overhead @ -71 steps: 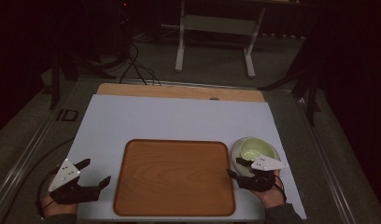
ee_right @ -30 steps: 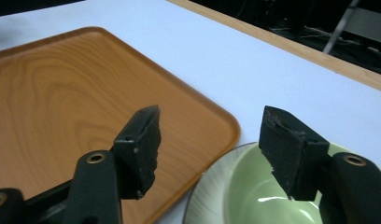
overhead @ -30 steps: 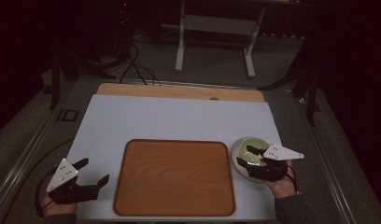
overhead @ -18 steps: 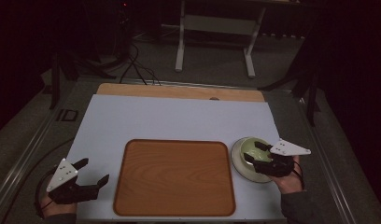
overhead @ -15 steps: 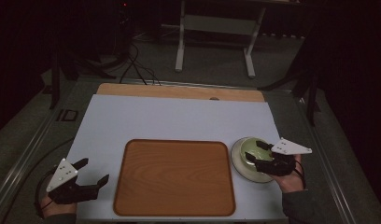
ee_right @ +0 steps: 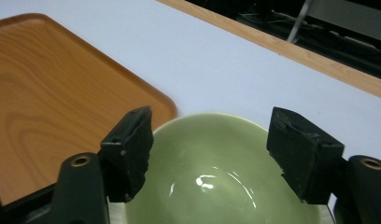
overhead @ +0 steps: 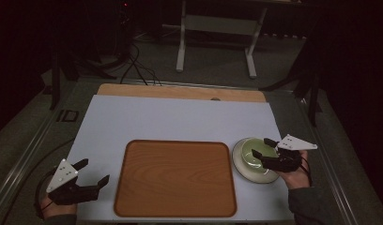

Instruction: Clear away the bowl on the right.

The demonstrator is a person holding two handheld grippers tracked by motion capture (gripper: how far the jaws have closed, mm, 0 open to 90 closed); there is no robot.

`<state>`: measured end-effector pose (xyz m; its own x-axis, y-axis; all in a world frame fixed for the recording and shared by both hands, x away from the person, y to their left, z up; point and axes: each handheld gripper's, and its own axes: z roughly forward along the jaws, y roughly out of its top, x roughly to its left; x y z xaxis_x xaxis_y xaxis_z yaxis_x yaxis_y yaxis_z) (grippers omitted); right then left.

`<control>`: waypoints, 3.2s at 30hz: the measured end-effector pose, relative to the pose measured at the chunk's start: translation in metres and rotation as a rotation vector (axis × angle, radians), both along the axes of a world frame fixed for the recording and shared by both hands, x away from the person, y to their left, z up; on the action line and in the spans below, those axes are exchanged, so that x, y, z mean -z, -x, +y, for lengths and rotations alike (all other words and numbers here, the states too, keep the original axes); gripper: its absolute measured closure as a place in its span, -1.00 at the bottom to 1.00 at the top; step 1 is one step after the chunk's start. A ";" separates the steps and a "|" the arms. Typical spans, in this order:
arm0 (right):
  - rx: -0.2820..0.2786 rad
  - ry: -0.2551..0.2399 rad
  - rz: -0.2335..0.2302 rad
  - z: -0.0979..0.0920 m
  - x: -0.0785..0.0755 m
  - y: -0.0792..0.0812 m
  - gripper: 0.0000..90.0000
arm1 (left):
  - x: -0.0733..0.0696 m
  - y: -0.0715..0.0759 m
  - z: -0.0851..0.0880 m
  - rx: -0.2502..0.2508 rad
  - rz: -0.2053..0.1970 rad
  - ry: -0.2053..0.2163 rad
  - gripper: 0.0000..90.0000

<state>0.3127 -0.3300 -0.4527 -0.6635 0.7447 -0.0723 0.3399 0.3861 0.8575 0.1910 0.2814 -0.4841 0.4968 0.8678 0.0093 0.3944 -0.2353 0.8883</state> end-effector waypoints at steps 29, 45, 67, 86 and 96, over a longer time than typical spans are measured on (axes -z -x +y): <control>0.072 0.095 0.124 -0.030 0.018 -0.026 -0.33 | 0.000 0.000 0.000 -0.003 0.001 0.000 -0.81; 0.080 0.128 0.247 -0.033 0.027 -0.041 0.17 | 0.000 0.000 0.000 -0.004 0.001 0.001 -0.81; 0.139 0.139 0.444 -0.032 0.037 -0.060 0.62 | 0.000 0.000 0.000 -0.004 0.001 0.004 -0.81; 0.126 0.112 0.472 -0.028 0.032 -0.064 0.85 | 0.000 -0.001 0.001 -0.007 0.001 0.007 -0.80; 0.122 0.148 0.444 -0.017 0.018 -0.060 0.85 | 0.000 0.000 0.001 -0.009 -0.001 0.006 -0.80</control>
<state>0.3732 -0.3472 -0.4710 -0.5624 0.8222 0.0876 0.7114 0.4271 0.5581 0.1914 0.2828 -0.4841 0.4890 0.8723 0.0044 0.3957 -0.2263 0.8901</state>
